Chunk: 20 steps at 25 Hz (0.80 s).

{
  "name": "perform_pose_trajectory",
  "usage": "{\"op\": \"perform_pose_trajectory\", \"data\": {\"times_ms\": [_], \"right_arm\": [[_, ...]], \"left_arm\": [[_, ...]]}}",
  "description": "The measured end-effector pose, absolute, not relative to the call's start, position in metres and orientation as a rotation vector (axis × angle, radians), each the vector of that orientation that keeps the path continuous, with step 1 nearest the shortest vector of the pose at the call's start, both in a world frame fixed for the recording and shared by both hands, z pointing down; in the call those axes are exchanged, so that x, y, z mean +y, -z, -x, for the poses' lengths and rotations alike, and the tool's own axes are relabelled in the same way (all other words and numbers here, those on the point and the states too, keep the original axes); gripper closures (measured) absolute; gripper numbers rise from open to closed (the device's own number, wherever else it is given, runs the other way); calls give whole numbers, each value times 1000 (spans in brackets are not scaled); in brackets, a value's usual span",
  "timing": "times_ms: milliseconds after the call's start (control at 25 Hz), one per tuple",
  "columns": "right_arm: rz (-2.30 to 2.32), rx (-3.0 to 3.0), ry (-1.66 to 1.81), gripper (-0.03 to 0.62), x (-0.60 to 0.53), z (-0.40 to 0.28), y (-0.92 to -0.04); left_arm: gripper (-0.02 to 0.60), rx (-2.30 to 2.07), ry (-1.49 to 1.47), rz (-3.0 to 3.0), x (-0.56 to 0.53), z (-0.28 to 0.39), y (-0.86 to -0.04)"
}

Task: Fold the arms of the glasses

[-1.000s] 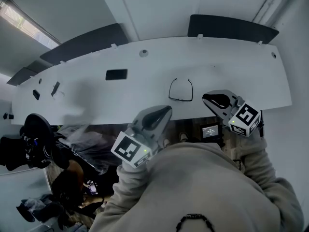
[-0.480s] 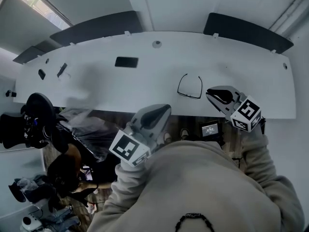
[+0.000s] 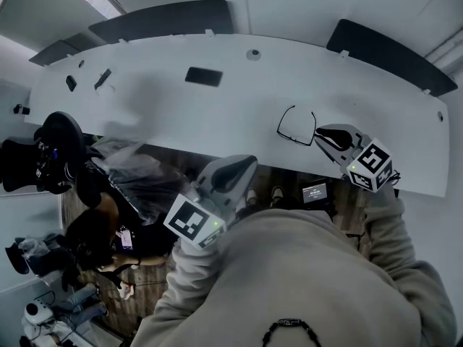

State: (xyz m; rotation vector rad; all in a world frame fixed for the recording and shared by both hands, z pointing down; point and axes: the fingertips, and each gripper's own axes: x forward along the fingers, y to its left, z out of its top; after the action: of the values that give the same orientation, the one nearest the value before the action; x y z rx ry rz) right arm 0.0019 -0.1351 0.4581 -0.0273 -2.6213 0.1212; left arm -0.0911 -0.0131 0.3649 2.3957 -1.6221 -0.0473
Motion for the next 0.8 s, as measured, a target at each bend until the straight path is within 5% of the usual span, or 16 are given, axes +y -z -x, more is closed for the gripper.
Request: {"op": "perform_pose_trajectory", "data": {"times_ms": [800], "right_arm": [[166, -2355, -113, 468, -165, 30, -587]], "left_arm": [[576, -1816, 21, -2160, 6, 140, -385]]}}
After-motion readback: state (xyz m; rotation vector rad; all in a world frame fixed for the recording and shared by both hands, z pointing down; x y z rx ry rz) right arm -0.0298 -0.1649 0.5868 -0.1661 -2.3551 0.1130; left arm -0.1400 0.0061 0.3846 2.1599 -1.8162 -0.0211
